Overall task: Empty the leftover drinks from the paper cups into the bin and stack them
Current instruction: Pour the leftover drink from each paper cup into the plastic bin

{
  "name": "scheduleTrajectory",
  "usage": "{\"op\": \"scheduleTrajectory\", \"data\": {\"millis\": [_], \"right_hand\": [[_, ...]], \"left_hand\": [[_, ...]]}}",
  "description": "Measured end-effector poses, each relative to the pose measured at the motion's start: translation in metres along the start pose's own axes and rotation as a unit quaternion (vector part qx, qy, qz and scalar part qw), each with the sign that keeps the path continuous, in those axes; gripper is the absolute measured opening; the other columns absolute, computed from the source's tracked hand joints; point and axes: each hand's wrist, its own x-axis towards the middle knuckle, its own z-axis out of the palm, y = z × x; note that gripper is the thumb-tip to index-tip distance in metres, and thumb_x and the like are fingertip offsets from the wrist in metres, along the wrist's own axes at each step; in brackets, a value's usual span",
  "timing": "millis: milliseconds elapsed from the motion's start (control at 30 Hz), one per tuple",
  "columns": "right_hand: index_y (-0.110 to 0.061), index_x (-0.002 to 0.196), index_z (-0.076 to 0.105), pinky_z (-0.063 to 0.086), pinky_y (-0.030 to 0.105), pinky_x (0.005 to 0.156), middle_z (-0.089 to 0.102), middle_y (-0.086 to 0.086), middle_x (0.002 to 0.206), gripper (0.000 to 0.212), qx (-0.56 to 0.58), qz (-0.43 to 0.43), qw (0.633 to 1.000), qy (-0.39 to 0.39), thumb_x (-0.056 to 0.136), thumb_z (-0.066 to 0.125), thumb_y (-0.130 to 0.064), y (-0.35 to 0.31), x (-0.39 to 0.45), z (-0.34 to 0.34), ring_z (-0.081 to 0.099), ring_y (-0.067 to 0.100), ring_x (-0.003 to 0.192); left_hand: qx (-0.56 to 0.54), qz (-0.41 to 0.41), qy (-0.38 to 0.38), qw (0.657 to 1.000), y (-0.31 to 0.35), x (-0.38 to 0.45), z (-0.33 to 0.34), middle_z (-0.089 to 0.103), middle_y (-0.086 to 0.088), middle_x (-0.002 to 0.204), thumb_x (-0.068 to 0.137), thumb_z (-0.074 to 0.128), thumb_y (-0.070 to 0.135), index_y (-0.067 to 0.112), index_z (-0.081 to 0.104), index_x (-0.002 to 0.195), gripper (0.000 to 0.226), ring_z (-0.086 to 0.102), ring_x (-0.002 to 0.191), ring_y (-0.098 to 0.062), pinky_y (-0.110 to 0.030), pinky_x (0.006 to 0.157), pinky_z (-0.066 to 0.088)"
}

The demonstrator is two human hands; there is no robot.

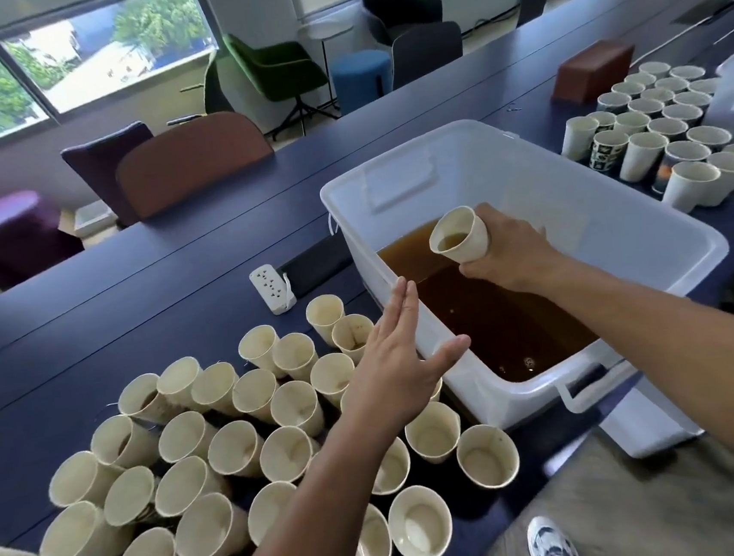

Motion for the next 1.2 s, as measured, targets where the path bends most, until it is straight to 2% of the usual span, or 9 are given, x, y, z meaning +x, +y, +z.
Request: {"op": "scheduleTrajectory", "data": {"millis": [233, 367, 500, 600, 667, 767, 900, 1067, 1200], "right_hand": [[-0.026, 0.127, 0.044, 0.024, 0.041, 0.085, 0.047, -0.008, 0.097, 0.059, -0.066, -0.015, 0.998, 0.002, 0.075, 0.074, -0.023, 0.002, 0.0, 0.002, 0.058, 0.033, 0.103], [-0.026, 0.126, 0.045, 0.024, 0.041, 0.086, 0.048, -0.008, 0.098, 0.059, -0.077, -0.019, 0.997, 0.008, 0.075, 0.075, -0.023, 0.006, 0.0, 0.002, 0.059, 0.032, 0.101], [-0.026, 0.126, 0.045, 0.025, 0.041, 0.085, 0.051, -0.006, 0.099, 0.061, -0.097, -0.028, 0.995, 0.002, 0.073, 0.075, -0.024, 0.014, 0.003, 0.006, 0.06, 0.034, 0.1], [-0.029, 0.125, 0.046, 0.023, 0.039, 0.081, 0.057, -0.005, 0.107, 0.06, -0.106, -0.034, 0.994, 0.005, 0.072, 0.074, -0.025, 0.017, 0.005, 0.008, 0.059, 0.03, 0.1], [-0.03, 0.124, 0.047, 0.022, 0.039, 0.08, 0.054, -0.007, 0.104, 0.058, -0.109, -0.041, 0.993, 0.008, 0.072, 0.073, -0.024, 0.018, 0.005, 0.009, 0.058, 0.027, 0.099], [-0.031, 0.122, 0.048, 0.021, 0.039, 0.079, 0.056, -0.006, 0.107, 0.057, -0.117, -0.057, 0.991, 0.015, 0.071, 0.073, -0.025, 0.019, 0.005, 0.011, 0.057, 0.026, 0.102], [-0.032, 0.125, 0.043, 0.019, 0.04, 0.08, 0.06, -0.004, 0.115, 0.062, -0.128, -0.076, 0.988, 0.032, 0.072, 0.073, -0.023, 0.018, 0.004, 0.012, 0.058, 0.028, 0.107], [-0.027, 0.117, 0.037, 0.02, 0.039, 0.078, 0.048, -0.009, 0.099, 0.059, -0.136, -0.08, 0.986, 0.055, 0.071, 0.072, -0.019, 0.014, 0.002, 0.011, 0.058, 0.029, 0.1], [-0.027, 0.119, 0.038, 0.022, 0.04, 0.079, 0.057, -0.002, 0.108, 0.062, -0.166, -0.091, 0.98, 0.059, 0.071, 0.076, -0.021, 0.014, 0.001, 0.012, 0.056, 0.029, 0.102]], "left_hand": [[-0.01, -0.01, -0.005, 1.0, 0.001, 0.0, 0.0, -0.014, 0.031, 0.163, 0.087, 0.05, 0.075, 0.041, -0.004, 0.16, 0.098, 0.001, 0.154, -0.003, -0.033, 0.123, 0.016], [-0.012, -0.01, -0.007, 1.0, -0.001, 0.001, 0.001, -0.015, 0.032, 0.162, 0.087, 0.051, 0.075, 0.041, -0.004, 0.16, 0.098, -0.001, 0.152, 0.001, -0.028, 0.12, 0.015], [-0.013, -0.007, -0.009, 1.0, -0.003, 0.002, 0.003, -0.015, 0.033, 0.161, 0.087, 0.052, 0.075, 0.041, -0.004, 0.16, 0.098, -0.003, 0.139, 0.013, -0.022, 0.113, 0.012], [-0.01, -0.006, -0.01, 1.0, -0.002, 0.002, 0.003, -0.015, 0.033, 0.161, 0.087, 0.051, 0.074, 0.041, -0.004, 0.16, 0.098, -0.004, 0.136, 0.015, -0.021, 0.11, 0.012], [-0.01, -0.006, -0.009, 1.0, -0.002, 0.002, 0.003, -0.015, 0.035, 0.16, 0.087, 0.051, 0.074, 0.042, -0.004, 0.16, 0.097, -0.003, 0.135, 0.016, -0.02, 0.11, 0.012], [-0.012, -0.007, -0.008, 1.0, -0.002, 0.002, 0.002, -0.019, 0.041, 0.153, 0.086, 0.051, 0.076, 0.043, -0.004, 0.16, 0.098, -0.001, 0.138, 0.015, -0.024, 0.115, 0.017], [-0.011, -0.009, -0.006, 1.0, -0.002, 0.003, 0.002, -0.022, 0.044, 0.147, 0.085, 0.051, 0.078, 0.044, -0.004, 0.159, 0.099, 0.003, 0.151, 0.003, -0.034, 0.121, 0.026], [-0.018, -0.004, -0.004, 1.0, -0.004, 0.003, 0.003, -0.022, 0.045, 0.147, 0.085, 0.051, 0.078, 0.044, -0.004, 0.159, 0.099, 0.004, 0.153, 0.0, -0.04, 0.122, 0.031], [-0.023, 0.0, -0.002, 1.0, -0.006, 0.004, 0.004, -0.024, 0.046, 0.146, 0.085, 0.052, 0.078, 0.045, -0.004, 0.159, 0.098, 0.006, 0.153, -0.001, -0.042, 0.121, 0.033]]}}
